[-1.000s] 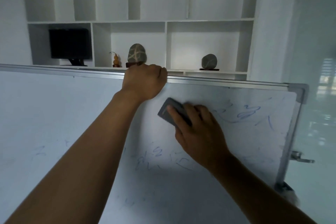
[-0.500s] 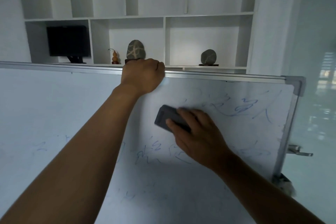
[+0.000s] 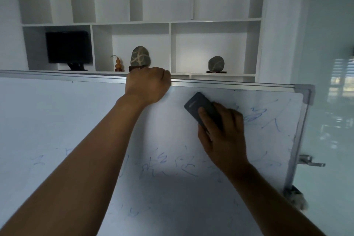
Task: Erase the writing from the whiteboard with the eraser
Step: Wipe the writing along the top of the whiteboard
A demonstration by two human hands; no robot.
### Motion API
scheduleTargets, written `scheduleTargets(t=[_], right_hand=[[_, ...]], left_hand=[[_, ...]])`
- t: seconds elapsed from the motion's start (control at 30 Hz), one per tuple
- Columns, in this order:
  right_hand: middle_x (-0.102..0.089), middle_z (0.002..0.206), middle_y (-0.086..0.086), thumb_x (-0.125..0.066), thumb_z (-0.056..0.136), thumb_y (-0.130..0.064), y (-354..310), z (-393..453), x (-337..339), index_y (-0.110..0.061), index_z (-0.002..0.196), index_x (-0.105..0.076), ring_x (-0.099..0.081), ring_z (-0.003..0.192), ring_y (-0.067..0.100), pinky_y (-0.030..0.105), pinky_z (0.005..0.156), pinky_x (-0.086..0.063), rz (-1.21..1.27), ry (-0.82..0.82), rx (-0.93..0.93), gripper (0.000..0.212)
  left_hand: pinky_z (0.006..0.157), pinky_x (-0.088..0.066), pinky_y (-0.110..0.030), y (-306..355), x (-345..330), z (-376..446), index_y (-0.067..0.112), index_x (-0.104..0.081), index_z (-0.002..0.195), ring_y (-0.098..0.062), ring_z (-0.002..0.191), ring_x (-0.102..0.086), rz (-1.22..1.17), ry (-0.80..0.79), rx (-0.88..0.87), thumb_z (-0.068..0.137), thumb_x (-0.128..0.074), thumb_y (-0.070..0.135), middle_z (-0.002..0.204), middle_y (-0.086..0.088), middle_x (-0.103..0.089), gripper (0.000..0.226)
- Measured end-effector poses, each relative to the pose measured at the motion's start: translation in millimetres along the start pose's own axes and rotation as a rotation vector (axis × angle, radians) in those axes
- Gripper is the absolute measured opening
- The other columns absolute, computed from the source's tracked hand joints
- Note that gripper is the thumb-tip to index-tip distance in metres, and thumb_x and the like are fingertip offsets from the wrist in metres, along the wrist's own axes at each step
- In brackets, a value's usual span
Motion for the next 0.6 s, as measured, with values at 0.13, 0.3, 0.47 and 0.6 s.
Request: scheduleTargets(t=[0.13,0.3,0.47,0.6], right_hand=[[-0.065,0.119,0.021,-0.064,0.085,-0.018,-41.2,-12.2,-12.2,-0.016,0.114,-0.072,-0.051,0.101,0.034,0.041,0.085,-0.048,0.016,-0.133,0.247,0.031],[-0.061,0.120,0.024,-0.064,0.089,-0.020,9.1,4.7,2.6,-0.011,0.120,-0.068,-0.047,0.101,0.038,0.044,0.086,-0.047,0.011,-0.014,-0.105,0.033],[-0.064,0.120,0.021,-0.067,0.085,-0.020,-27.9,-18.5,-9.8,-0.014,0.116,-0.071,-0.053,0.100,0.037,0.042,0.088,-0.049,0.030,-0.173,0.196,0.032],[-0.061,0.118,0.025,-0.064,0.089,-0.021,21.0,-3.3,7.7,-0.007,0.118,-0.068,-0.052,0.098,0.040,0.037,0.090,-0.042,0.025,-0.011,-0.177,0.033]], left_hand=[[0.049,-0.020,-0.014,6.2,3.7,-2.7,0.001,-0.052,0.052,-0.031,0.032,-0.046,0.075,-0.024,-0.054,0.073,-0.062,0.000,0.043,-0.012,-0.049,0.023],[0.057,-0.019,-0.013,0.5,1.7,-5.5,0.000,-0.056,0.053,-0.035,0.035,-0.049,0.014,-0.014,-0.014,0.077,-0.059,0.001,0.045,-0.016,-0.053,0.024],[0.063,-0.032,-0.034,1.2,0.3,-3.3,-0.002,-0.061,0.079,-0.038,0.069,-0.057,-0.027,-0.014,0.025,0.098,-0.041,0.014,0.072,-0.020,-0.060,0.032],[0.065,-0.030,-0.031,-5.2,-8.2,-1.0,0.003,-0.061,0.083,-0.036,0.076,-0.055,0.004,-0.061,0.083,0.097,-0.026,0.030,0.082,-0.016,-0.063,0.046]])
Point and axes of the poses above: each hand's wrist, its own z-axis towards the middle knuckle, its own x-axis out of the back of the hand, y = z × x, the point moved 9 cm from there along z, towards the middle knuckle
